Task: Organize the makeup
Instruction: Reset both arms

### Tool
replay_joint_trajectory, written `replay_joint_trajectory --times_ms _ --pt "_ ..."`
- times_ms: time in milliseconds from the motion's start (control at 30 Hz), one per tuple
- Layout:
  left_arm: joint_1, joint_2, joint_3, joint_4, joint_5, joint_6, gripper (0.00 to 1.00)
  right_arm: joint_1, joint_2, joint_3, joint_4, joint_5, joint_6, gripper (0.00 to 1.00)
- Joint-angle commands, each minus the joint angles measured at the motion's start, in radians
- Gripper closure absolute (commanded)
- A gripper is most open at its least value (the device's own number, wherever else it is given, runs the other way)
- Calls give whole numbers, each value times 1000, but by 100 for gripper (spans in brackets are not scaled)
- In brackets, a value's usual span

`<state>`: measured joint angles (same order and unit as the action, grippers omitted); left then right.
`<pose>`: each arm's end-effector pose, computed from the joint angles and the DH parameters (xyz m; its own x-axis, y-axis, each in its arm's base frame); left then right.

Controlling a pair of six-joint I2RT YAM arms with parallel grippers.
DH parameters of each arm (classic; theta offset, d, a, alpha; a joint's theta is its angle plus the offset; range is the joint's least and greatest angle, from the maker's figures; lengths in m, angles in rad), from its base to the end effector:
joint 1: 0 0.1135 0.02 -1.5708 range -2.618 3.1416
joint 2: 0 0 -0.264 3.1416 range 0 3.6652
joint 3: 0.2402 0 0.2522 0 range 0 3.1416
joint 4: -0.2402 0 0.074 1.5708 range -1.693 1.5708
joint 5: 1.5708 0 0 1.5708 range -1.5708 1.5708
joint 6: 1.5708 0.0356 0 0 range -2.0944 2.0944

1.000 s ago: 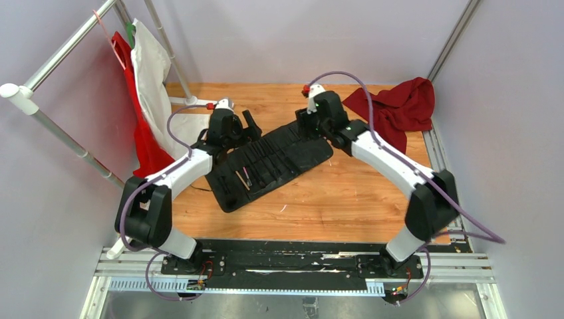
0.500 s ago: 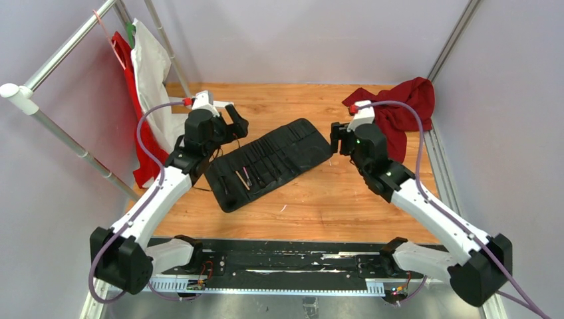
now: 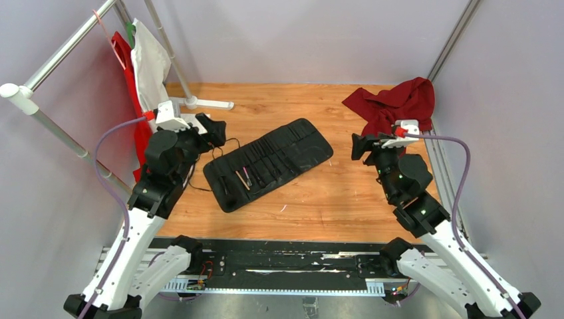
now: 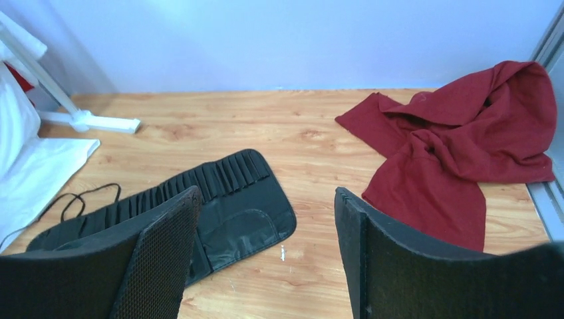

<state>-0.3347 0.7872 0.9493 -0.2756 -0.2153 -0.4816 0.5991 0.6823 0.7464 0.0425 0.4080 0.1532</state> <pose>0.1667 -0.0499 0.3869 -0.1506 -0.4267 -0.8918 0.0572 0.8968 -0.4388 0.1416 0.0796 0.3669 0.0576 0.2089 -0.9762 -0.2030 0.9599 0.1935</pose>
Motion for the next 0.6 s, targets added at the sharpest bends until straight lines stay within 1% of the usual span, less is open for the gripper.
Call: replay_joint_trajectory --times_ms 0,200,567 --pt "6 -35 47 -75 -70 41 2 -12 -73 12 -35 79 11 27" --pt "7 -82 53 -102 -111 58 2 -12 -144 -9 -37 110 5 27" --pt "7 -91 40 -89 -113 66 2 -12 -112 -1 -33 102 2 26"
